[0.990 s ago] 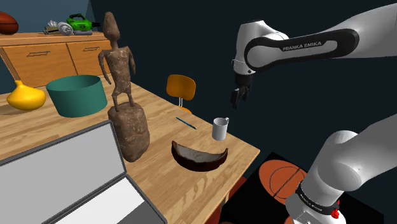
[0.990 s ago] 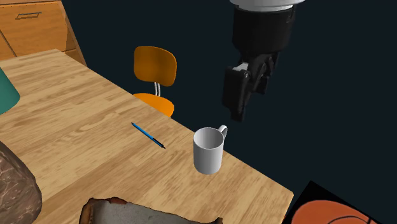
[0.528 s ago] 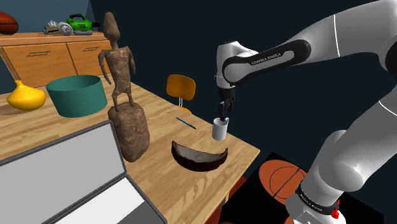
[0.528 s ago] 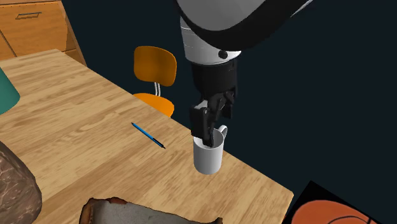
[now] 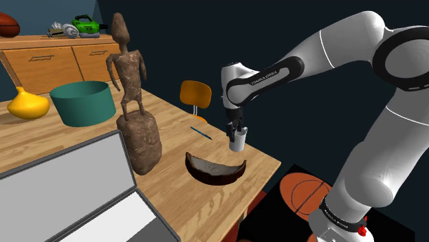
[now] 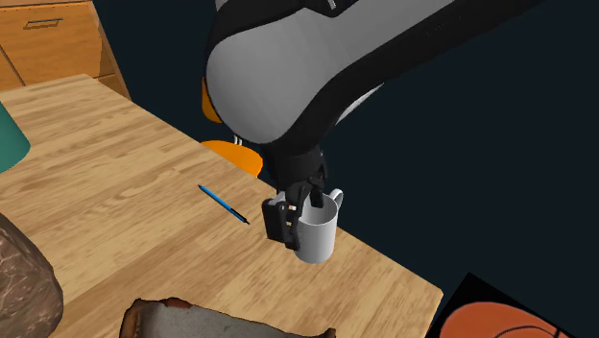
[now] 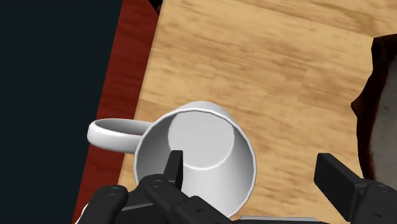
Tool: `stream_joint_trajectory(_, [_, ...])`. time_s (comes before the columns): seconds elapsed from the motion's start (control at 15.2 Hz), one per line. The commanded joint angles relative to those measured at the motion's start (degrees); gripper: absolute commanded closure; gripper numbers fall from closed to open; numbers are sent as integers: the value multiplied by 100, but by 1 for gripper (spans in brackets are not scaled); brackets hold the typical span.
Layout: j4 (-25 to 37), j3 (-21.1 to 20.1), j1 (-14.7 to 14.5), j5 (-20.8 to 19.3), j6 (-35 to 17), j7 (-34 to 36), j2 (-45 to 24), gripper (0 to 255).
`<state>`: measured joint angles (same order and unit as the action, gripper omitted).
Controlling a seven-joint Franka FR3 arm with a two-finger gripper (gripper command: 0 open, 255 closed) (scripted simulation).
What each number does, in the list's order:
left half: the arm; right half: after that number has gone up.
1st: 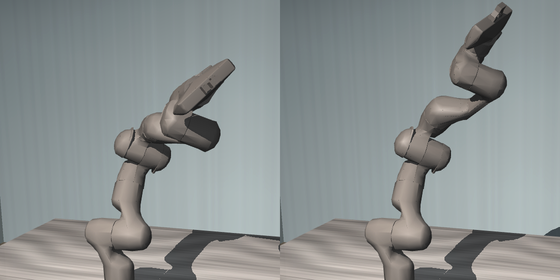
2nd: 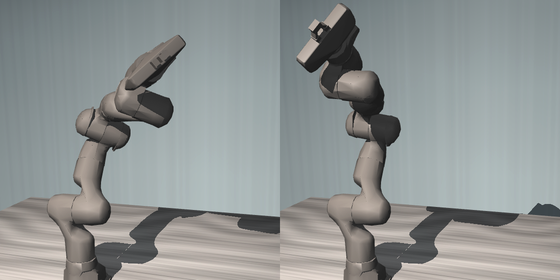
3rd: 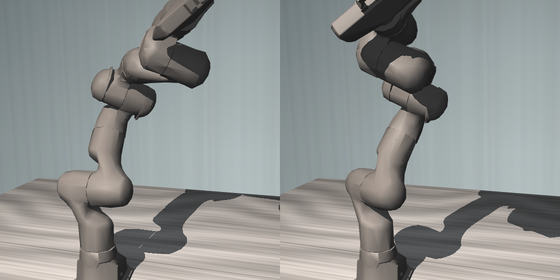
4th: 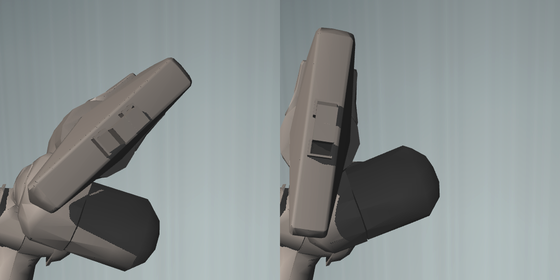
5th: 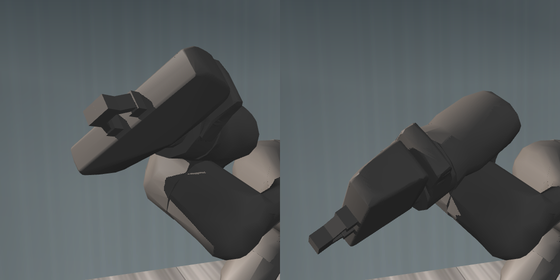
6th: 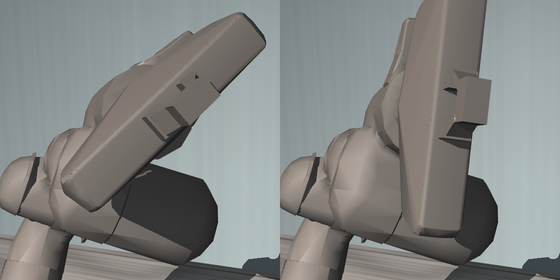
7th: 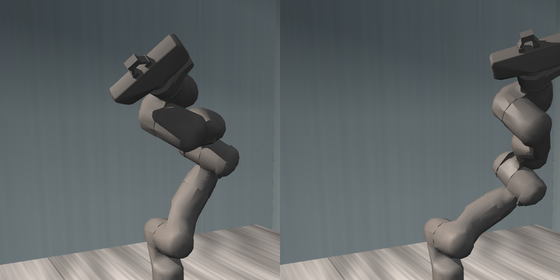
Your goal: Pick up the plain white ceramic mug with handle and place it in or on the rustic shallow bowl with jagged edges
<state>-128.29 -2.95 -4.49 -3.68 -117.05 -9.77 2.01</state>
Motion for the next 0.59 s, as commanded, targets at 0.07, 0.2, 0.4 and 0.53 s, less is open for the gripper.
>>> stream_joint_trajectory(0.07, [-154,2,3,-12,-239,10,-87,0])
stream_joint_trajectory(0.2, [-233,6,6,-21,-363,15,-132,0])
stream_joint_trajectory(0.4, [-232,6,6,-21,-363,15,-134,0])
stream_joint_trajectory(0.53, [-232,6,6,-21,-363,15,-134,0])
